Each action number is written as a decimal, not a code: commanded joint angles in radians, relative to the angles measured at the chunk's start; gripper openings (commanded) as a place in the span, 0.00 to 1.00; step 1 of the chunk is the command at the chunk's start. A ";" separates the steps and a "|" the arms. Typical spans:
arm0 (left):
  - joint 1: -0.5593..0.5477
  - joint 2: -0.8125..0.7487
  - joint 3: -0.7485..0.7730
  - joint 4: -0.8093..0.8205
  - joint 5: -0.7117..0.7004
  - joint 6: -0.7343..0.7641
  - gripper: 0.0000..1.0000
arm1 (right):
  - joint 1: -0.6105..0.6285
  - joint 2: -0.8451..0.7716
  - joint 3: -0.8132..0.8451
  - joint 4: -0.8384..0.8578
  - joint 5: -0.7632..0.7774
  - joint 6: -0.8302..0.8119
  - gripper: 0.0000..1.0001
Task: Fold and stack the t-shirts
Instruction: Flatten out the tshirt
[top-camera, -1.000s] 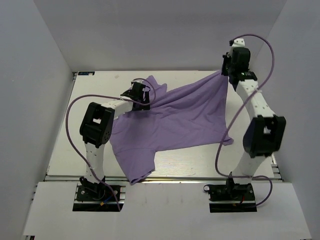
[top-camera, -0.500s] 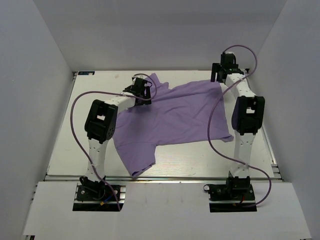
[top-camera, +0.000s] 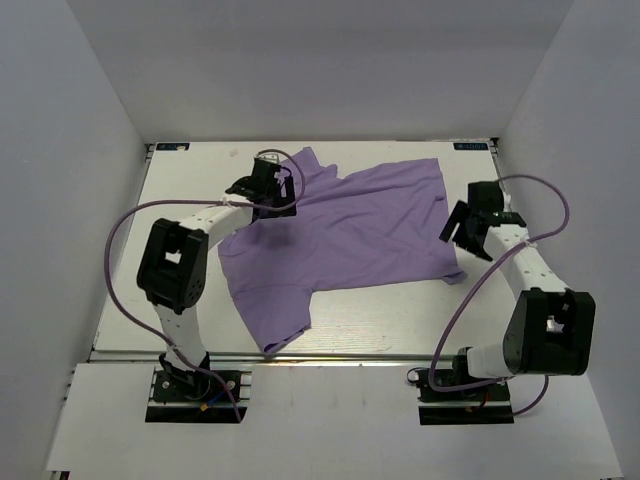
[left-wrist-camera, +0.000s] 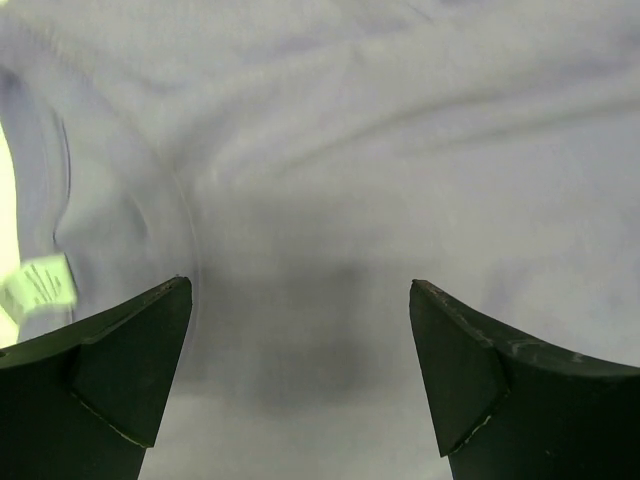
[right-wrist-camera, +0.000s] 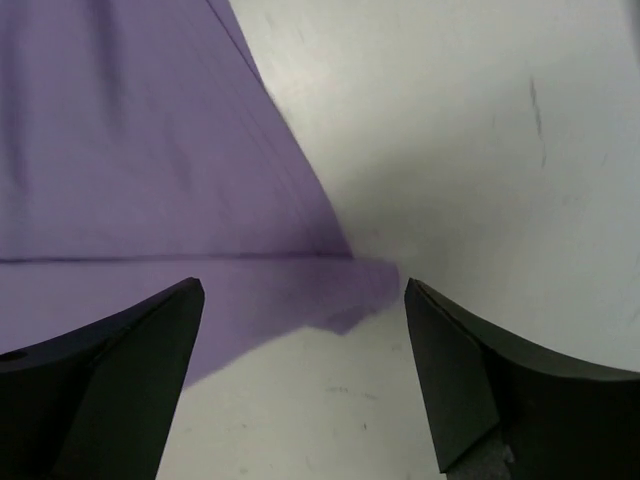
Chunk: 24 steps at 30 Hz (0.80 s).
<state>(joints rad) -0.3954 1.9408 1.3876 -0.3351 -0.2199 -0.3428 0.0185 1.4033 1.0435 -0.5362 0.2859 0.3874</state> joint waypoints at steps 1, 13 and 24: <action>-0.007 -0.134 -0.143 0.043 0.079 -0.022 1.00 | -0.006 -0.059 -0.115 -0.051 -0.022 0.133 0.85; -0.007 -0.144 -0.323 0.143 0.202 -0.051 1.00 | -0.006 -0.070 -0.278 0.117 -0.152 0.209 0.79; -0.007 -0.135 -0.334 0.116 0.169 -0.061 1.00 | -0.038 0.019 -0.267 0.120 -0.091 0.228 0.62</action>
<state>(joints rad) -0.3977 1.8088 1.0683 -0.2157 -0.0448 -0.3931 0.0048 1.4063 0.7696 -0.4362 0.1623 0.5957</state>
